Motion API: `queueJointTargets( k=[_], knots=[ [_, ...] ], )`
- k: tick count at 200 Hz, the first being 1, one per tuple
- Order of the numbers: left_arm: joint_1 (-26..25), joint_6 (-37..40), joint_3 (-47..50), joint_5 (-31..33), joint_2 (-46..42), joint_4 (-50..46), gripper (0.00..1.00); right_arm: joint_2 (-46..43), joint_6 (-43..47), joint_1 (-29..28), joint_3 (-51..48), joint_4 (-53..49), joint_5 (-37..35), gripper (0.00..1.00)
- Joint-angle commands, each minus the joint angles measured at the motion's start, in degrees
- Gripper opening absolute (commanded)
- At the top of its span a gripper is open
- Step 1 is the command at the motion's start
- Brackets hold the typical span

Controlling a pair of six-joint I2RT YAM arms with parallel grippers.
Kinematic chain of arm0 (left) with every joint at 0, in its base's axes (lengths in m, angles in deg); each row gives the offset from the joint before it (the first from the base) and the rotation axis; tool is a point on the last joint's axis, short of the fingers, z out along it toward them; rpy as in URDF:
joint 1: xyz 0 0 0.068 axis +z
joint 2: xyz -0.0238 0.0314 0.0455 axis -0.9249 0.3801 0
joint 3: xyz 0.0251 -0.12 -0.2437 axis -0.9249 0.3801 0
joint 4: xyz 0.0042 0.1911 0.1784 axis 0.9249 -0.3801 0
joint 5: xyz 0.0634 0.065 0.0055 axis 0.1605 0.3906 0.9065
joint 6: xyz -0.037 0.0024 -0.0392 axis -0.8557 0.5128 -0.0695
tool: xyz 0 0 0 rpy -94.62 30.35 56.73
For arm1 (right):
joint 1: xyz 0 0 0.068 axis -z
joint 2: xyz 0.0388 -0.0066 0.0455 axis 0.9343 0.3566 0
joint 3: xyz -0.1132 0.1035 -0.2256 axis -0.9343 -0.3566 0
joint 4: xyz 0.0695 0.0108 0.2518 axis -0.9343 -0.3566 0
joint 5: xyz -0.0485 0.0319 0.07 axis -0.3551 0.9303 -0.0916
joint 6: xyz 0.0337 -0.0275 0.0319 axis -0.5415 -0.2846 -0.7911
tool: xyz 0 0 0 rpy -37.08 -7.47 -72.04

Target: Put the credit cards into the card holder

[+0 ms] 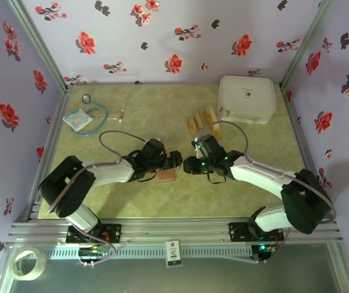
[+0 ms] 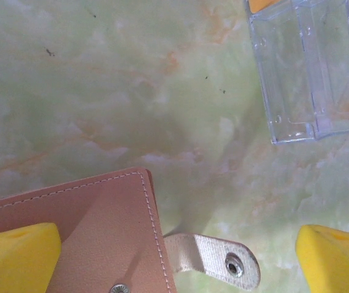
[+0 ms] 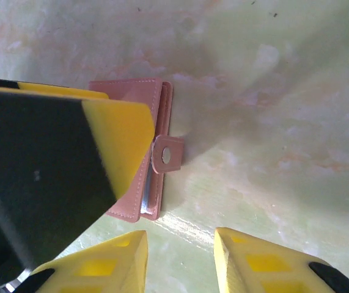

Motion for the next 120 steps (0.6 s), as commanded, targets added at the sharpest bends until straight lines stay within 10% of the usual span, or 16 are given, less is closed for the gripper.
queueJointTargets(
  k=[1,120],
  knots=[
    [-0.6,-1.6,1.1,2.0,2.0,-1.8,1.00,-2.1,-1.4,0.4,-1.1,-1.9,-1.1,0.33],
    [8.3,7.7,-7.9,1.5,-10.7,-20.8,1.00,3.8,-2.6,-8.9,10.7,-3.1,-1.5,0.20]
  ],
)
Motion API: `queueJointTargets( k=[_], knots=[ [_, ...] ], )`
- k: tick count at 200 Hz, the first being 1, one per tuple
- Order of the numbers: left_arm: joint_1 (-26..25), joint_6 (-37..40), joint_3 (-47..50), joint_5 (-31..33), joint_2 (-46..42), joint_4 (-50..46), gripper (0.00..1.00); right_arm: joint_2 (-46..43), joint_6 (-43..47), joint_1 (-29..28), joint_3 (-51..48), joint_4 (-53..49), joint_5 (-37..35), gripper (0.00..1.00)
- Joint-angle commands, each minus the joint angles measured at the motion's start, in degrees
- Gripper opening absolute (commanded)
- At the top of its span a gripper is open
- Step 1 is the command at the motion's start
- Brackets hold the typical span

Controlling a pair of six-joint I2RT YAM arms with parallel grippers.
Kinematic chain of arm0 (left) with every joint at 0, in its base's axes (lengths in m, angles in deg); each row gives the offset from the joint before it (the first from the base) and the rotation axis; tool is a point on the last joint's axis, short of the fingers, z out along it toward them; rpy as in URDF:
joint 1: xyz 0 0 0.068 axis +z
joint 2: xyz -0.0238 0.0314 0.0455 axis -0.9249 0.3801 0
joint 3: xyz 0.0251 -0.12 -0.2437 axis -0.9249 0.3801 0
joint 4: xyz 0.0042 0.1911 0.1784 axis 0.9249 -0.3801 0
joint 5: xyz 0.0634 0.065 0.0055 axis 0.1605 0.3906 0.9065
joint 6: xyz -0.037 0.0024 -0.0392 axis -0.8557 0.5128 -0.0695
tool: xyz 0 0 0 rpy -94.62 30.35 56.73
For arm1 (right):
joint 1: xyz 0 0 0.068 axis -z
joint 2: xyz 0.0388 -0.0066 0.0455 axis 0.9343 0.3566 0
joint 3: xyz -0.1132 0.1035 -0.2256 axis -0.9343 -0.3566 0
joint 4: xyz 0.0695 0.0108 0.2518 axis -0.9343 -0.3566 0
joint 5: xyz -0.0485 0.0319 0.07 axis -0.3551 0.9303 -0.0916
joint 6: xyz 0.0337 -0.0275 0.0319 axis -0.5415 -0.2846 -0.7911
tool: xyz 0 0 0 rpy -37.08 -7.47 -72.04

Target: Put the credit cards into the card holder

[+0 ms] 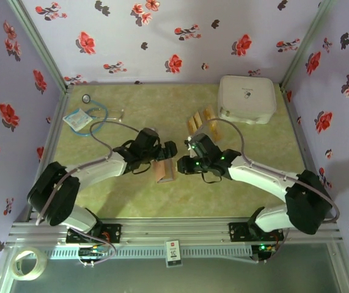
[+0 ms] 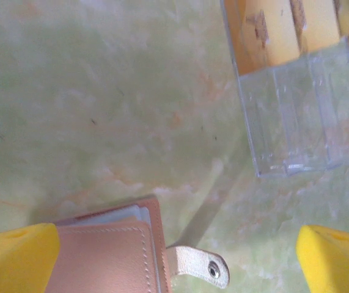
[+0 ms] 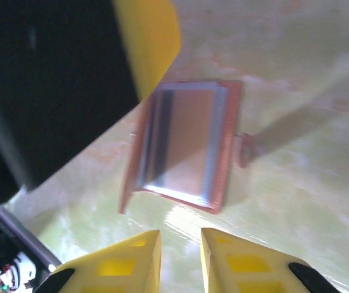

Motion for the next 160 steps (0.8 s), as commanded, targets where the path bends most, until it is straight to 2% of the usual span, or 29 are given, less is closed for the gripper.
queueJointTargets(
  k=[1,41,79,94,160],
  knots=[
    [2.8,3.7,-1.2,0.8,-3.4,-6.7,0.99,3.0,-0.1,-2.7,4.4,-1.1,-1.2,0.20],
    [9.3,5.0,1.5,0.8,-9.4,-10.7,1.00,9.9,0.7,-8.0,12.0,-1.9,-1.1,0.13],
    [14.8,5.8,3.0,0.7,-13.0,-15.0,1.00,16.1,1.7,-9.2,15.5,-2.4,-1.1,0.04],
    [16.0,6.4,3.4,0.2,-13.7,-16.1,1.00,17.4,2.5,-9.2,15.7,-3.0,-1.9,0.00],
    [16.7,9.0,3.1,-1.8,-12.5,-18.1,1.00,17.0,3.2,-7.0,10.2,-1.1,-3.3,0.00]
  ],
)
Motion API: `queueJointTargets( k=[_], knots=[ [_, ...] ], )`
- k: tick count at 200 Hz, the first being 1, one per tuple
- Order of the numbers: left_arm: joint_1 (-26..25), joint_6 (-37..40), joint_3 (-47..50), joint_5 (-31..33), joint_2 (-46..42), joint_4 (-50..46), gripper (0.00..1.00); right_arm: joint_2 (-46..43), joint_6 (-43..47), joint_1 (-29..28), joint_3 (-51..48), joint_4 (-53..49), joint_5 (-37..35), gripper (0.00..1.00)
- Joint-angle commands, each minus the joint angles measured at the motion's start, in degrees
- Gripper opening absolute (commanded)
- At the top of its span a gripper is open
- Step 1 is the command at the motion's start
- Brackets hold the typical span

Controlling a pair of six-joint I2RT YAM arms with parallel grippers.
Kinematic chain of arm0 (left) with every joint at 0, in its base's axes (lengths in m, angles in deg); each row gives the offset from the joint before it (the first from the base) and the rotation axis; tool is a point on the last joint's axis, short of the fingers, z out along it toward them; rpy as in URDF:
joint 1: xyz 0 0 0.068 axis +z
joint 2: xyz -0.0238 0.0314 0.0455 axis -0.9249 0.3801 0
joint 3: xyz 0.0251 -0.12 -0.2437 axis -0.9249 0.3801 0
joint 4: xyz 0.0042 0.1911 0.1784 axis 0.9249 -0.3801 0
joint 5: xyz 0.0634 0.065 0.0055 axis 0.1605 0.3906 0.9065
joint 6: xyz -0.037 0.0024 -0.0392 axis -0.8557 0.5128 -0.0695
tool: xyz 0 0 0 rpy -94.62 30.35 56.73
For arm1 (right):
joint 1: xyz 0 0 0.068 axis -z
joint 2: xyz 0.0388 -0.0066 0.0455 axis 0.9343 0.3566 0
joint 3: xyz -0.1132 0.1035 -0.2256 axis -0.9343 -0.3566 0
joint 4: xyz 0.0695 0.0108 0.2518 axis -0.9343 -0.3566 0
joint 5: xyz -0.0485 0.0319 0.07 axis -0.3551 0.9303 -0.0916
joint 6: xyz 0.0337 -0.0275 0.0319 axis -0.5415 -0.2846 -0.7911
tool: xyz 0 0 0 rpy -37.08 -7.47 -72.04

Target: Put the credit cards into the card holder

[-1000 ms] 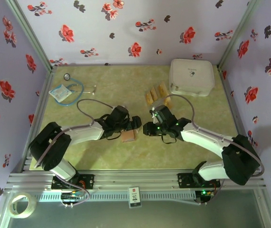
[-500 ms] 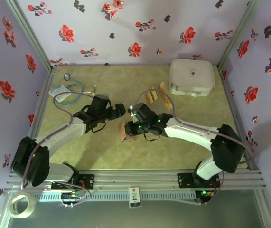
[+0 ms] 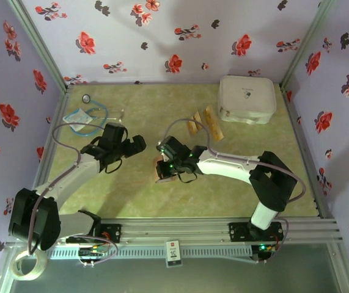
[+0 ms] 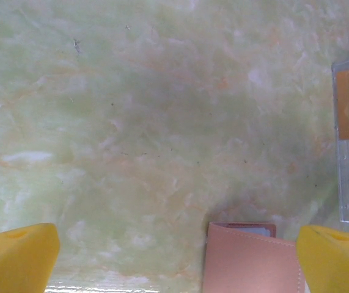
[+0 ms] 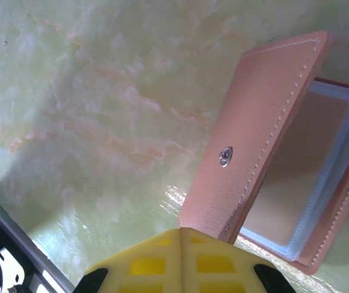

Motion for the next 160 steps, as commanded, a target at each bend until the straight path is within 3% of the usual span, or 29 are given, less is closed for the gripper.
queueJointTargets(
  k=[1,73,160],
  knots=[
    [0.4,2.7,0.0,-1.6,0.6,-2.3,1.00,-0.9,1.1,1.1,-2.8,0.8,-1.3,0.00],
    [-5.2,7.6,-4.2,-2.1,10.0,-4.2,1.00,2.7,0.6,3.7,-7.8,11.4,3.7,0.00],
    [-11.1,9.8,-6.9,1.2,17.7,-2.9,1.00,4.6,-0.5,4.4,-9.9,14.9,5.1,0.00]
  ],
)
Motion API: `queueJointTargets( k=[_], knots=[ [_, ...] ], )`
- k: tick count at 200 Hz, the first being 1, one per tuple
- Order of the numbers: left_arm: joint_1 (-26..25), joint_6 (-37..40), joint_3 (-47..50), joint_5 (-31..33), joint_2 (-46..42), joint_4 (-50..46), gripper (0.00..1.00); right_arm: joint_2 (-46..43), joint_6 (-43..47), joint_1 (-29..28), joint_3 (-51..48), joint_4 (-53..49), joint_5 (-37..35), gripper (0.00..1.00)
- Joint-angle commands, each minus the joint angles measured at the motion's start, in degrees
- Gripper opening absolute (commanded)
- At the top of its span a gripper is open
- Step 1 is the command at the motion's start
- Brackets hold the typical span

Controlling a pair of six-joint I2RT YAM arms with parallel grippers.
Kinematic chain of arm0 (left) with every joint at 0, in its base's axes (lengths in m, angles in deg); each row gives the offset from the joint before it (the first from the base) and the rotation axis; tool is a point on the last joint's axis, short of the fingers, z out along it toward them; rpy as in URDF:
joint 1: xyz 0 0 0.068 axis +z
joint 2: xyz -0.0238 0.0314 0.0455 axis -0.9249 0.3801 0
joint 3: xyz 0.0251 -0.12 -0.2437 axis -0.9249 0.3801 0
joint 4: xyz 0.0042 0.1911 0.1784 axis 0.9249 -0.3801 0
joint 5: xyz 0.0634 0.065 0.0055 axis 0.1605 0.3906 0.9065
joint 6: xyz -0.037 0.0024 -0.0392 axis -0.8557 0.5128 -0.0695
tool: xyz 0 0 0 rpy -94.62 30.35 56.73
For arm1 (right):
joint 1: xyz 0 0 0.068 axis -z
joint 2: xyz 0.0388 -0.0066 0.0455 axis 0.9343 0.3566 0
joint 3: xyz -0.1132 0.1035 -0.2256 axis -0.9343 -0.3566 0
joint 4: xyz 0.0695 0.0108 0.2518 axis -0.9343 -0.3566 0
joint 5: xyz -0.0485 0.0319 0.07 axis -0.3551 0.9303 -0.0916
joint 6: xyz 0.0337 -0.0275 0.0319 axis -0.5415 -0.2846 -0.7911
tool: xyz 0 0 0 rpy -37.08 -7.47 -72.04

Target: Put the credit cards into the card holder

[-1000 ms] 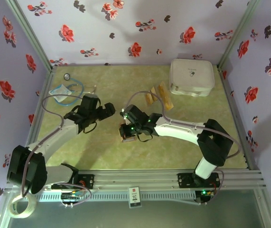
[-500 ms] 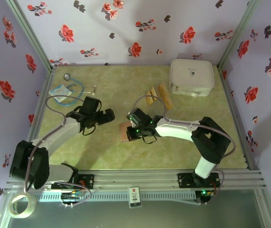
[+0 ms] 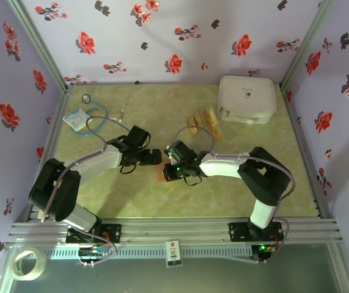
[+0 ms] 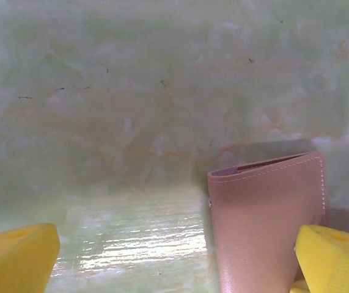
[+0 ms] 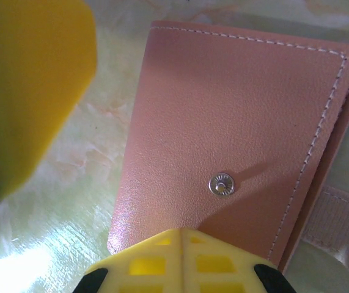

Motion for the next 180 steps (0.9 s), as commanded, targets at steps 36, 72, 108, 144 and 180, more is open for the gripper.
queueJointTargets(
  k=[36,72,108,144,180],
  knots=[
    [-1.9,1.3,-0.2,2.0,2.5,1.8,1.00,0.7,-0.6,0.2,-1.2,1.8,0.9,0.00],
    [-2.1,0.3,1.9,2.0,3.3,4.1,1.00,0.8,-0.9,0.2,-1.3,2.1,0.9,0.00],
    [-2.1,-0.3,3.7,3.2,4.9,5.4,1.00,-0.5,-0.7,0.3,-1.1,1.1,0.8,0.00],
    [-2.2,-2.2,5.4,5.2,5.2,5.5,1.00,-5.8,0.6,1.3,0.0,-3.7,-0.5,0.01],
    [-2.2,-3.0,6.3,5.9,4.8,5.8,1.00,-12.1,3.3,3.1,1.7,-12.4,-5.7,0.34]
  ],
)
